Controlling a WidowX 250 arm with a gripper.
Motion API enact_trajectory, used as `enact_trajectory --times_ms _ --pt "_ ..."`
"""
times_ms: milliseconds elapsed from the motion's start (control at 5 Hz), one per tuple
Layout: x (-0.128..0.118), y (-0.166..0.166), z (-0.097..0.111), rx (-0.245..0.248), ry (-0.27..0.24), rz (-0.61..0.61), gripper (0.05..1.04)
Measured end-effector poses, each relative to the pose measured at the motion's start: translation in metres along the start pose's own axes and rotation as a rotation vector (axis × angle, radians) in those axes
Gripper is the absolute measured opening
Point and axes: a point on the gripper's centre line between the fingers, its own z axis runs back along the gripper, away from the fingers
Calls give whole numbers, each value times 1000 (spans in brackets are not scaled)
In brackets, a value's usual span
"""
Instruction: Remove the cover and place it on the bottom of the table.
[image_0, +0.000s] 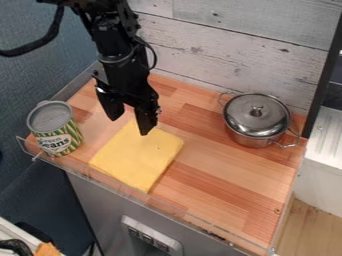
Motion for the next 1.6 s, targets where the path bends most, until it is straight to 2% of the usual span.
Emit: enact_trajectory --times_ms 200,400,600,800,1200,1600 --pt "-3 -1 -6 -10 22 0 1000" --pt "1 -24 -9 -38 25 -86 1001" --pt "13 -46 -18 -65 36 -193 1000" --pt "37 -60 -25 -56 36 -256 1000" --pt "105 -109 -18 -93 -86 -328 1000" --pt "134 -124 -34 -92 -90 -327 1000"
